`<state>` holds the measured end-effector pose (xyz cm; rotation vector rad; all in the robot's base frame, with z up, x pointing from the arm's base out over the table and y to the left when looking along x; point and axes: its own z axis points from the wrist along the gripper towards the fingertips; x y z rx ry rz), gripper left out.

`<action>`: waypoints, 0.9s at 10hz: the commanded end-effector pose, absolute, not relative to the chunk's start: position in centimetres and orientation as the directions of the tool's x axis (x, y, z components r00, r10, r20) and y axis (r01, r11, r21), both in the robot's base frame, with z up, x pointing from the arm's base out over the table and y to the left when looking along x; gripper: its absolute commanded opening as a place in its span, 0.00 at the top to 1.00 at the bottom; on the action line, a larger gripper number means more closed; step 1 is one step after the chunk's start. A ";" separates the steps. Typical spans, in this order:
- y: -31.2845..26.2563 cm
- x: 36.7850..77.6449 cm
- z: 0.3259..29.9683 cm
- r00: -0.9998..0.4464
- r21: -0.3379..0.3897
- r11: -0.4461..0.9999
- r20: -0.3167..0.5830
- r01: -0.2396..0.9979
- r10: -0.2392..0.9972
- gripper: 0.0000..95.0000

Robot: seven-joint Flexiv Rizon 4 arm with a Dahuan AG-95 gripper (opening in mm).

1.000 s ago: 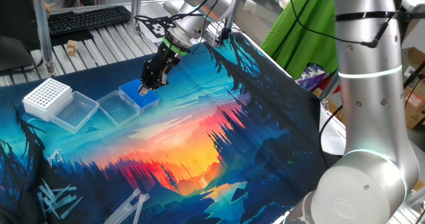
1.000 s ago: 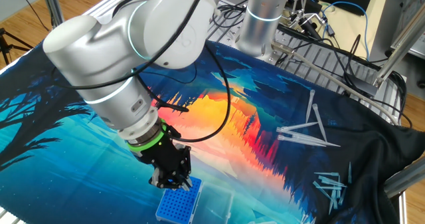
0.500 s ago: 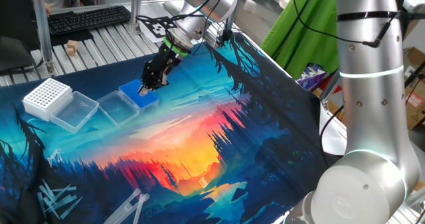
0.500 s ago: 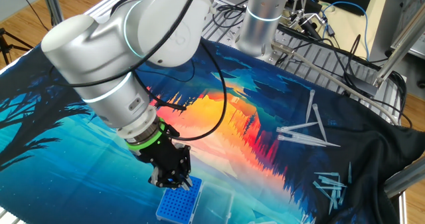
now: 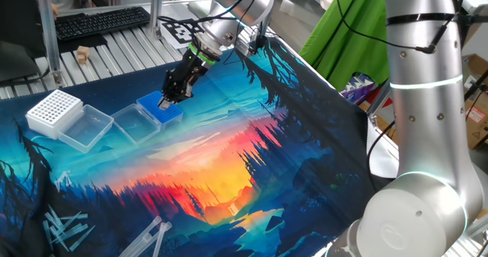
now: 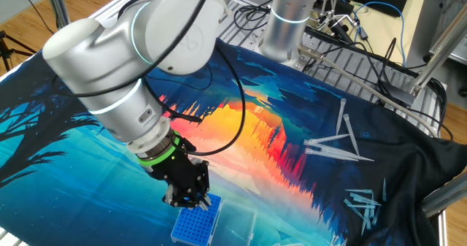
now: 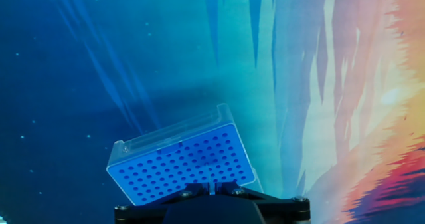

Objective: Insert a small pipette tip into the holder for small pipette tips

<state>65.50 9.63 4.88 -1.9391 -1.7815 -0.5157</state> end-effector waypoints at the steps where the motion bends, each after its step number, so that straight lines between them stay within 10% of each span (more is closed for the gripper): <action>1: 9.6 65.5 4.9 0.093 -0.077 -0.060 0.559 0.995 0.824 1.00; 7: 9.6 65.5 4.9 0.092 -0.077 -0.058 0.555 0.995 0.827 1.00; 9: 9.6 65.5 4.9 0.094 -0.081 -0.059 0.556 0.995 0.826 0.80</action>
